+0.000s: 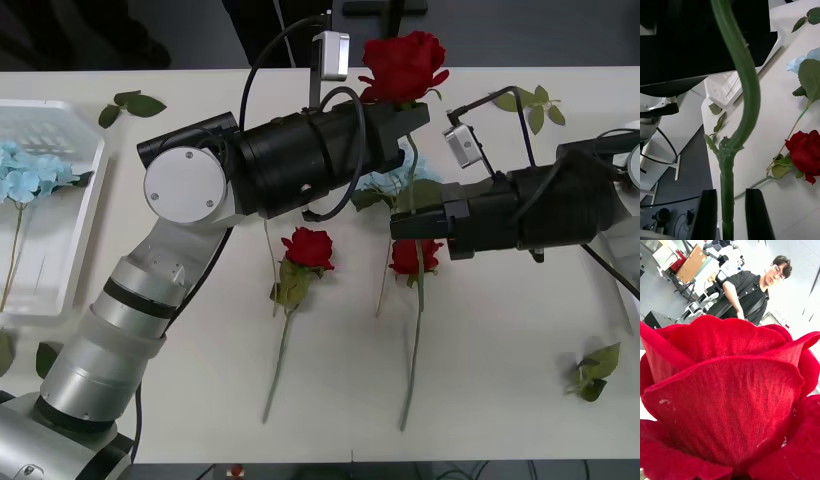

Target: Place the red flowers into the right box and the blue flowers into the left box. If a person shows an open palm, hand one flower to the person first, then continue sorting.

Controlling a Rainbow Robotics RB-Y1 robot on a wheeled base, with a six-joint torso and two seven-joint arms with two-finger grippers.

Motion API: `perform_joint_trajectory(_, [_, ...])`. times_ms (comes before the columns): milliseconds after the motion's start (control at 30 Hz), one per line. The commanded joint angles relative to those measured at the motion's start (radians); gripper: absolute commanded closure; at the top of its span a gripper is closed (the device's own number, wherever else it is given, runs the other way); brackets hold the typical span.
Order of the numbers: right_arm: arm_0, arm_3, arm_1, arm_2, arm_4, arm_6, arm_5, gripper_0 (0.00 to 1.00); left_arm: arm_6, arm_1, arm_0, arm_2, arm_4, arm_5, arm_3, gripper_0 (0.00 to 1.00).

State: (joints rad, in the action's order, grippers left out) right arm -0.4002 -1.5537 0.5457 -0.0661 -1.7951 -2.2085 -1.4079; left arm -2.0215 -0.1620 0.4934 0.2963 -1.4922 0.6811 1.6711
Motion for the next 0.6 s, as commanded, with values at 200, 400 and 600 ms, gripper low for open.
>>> perform_joint_trajectory(200, [-0.035,-0.029,-0.004,-0.011,-0.013,0.039,0.009,1.0,0.004,0.007,0.04,-0.014,-0.013,-0.006,0.036,1.0])
perform_joint_trajectory(400, [-0.035,-0.031,-0.004,-0.011,-0.015,0.041,0.009,1.0,0.003,0.001,0.037,-0.013,-0.013,-0.006,0.036,0.21])
perform_joint_trajectory(600, [-0.035,-0.031,-0.003,-0.009,-0.027,0.042,0.009,1.0,0.004,-0.062,0.008,-0.019,-0.029,0.034,0.061,0.04])
